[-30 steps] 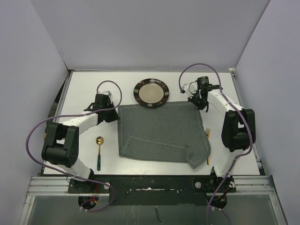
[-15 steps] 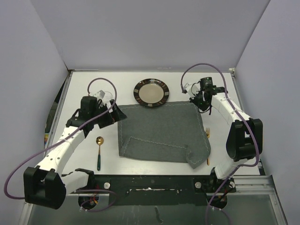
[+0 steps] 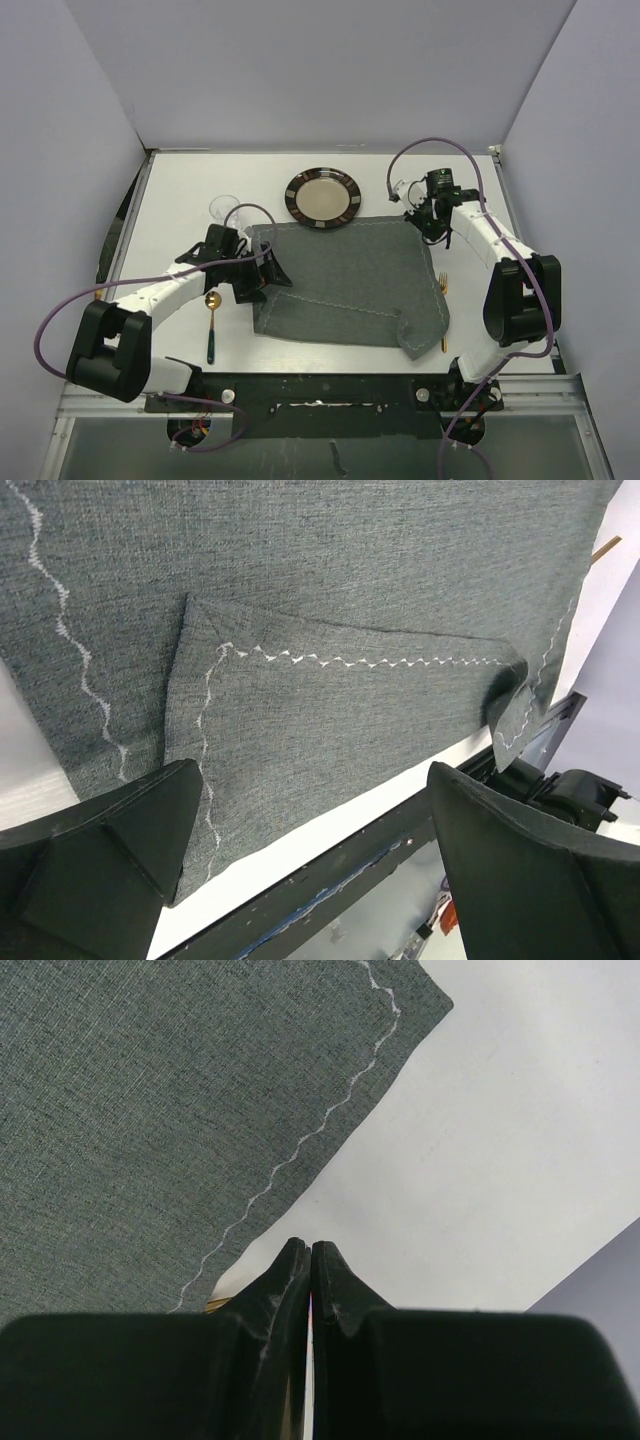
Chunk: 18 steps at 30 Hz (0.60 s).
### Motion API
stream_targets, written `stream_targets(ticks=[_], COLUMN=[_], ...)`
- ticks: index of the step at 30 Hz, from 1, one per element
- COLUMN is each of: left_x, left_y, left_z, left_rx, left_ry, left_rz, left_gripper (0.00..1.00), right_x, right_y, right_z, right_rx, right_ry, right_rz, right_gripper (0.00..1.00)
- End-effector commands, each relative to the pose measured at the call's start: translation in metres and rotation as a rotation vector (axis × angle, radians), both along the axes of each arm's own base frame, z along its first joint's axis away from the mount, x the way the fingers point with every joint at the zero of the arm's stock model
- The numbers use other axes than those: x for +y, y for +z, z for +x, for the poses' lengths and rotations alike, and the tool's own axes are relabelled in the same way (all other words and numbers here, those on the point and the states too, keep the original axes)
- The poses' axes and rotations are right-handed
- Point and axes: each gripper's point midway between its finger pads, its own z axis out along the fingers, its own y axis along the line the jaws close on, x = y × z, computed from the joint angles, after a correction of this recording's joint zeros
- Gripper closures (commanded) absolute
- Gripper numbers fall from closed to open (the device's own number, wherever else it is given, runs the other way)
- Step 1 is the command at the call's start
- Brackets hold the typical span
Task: Set the dinner table for one person
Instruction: Flatten out the napkin at the center of the board.
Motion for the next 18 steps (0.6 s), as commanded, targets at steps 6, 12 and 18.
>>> stream_targets(ticks=[6,12,18], left_x=[0.017,0.025,0.008], left_y=[0.014,0.007,-0.014], left_z=[0.012,0.022,0.019], left_rx=[-0.106,-0.138,-0.092], left_ry=[-0.03,-0.018,-0.07], left_rz=[0.121,0.149,0.102], left_gripper=[0.02,0.02,0.02], right_x=[0.009,0.008,0.007], right_y=[0.02,0.022,0.025], right_z=[-0.003,-0.008,-0.011], right_rx=[-0.056,-0.055,-0.061], right_ry=[-0.017,-0.019,-0.026], right_rz=[0.054,0.058,0.061], right_gripper=[1.0,1.0,1.0])
